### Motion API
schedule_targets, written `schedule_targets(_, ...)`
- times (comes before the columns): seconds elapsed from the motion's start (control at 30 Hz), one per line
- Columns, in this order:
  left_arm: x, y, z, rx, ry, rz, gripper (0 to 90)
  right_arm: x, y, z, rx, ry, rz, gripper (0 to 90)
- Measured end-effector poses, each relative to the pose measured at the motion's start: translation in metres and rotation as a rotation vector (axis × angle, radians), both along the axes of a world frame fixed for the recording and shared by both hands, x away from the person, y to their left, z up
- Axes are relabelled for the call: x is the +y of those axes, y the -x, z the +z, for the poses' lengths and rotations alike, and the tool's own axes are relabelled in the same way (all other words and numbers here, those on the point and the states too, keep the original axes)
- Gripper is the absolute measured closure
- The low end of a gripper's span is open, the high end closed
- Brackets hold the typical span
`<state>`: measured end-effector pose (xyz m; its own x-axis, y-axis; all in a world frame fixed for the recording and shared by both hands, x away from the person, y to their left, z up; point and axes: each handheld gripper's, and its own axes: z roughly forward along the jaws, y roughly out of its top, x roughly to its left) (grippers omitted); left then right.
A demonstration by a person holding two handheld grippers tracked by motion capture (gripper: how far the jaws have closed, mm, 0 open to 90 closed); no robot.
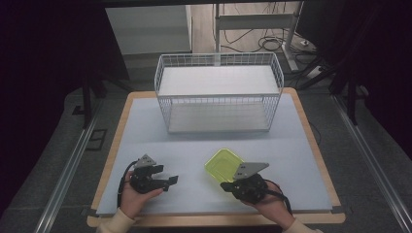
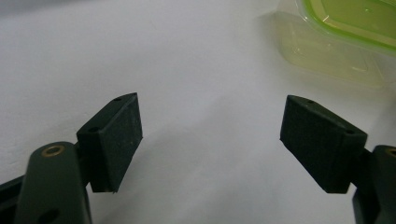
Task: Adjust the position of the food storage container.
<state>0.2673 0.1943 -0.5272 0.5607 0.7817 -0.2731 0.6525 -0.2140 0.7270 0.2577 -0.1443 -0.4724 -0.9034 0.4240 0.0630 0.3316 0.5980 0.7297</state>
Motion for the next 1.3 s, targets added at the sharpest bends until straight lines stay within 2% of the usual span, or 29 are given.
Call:
schedule_targets(0.17,0.000,0.000,0.000,0.000,0.002,0.002,20.3,0.010,0.004,-0.009,0.027,0.041,0.033,89.9)
schedule_targets(0.57,0.001,0.001,0.000,-0.001,0.000,0.011,20.3,-0.006,0.012,-0.017,0.027,0.103,-0.001,89.9)
schedule_targets(0.83,0.001,0.001,-0.001,0.007,0.004,0.006,20.4,-0.013,0.011,-0.018,0.029,0.106,-0.016,89.9)
schedule_targets(1.3,0.001,0.001,-0.001,0.001,0.000,0.004,20.3,-0.036,0.006,-0.016,0.042,0.105,-0.080,90.0)
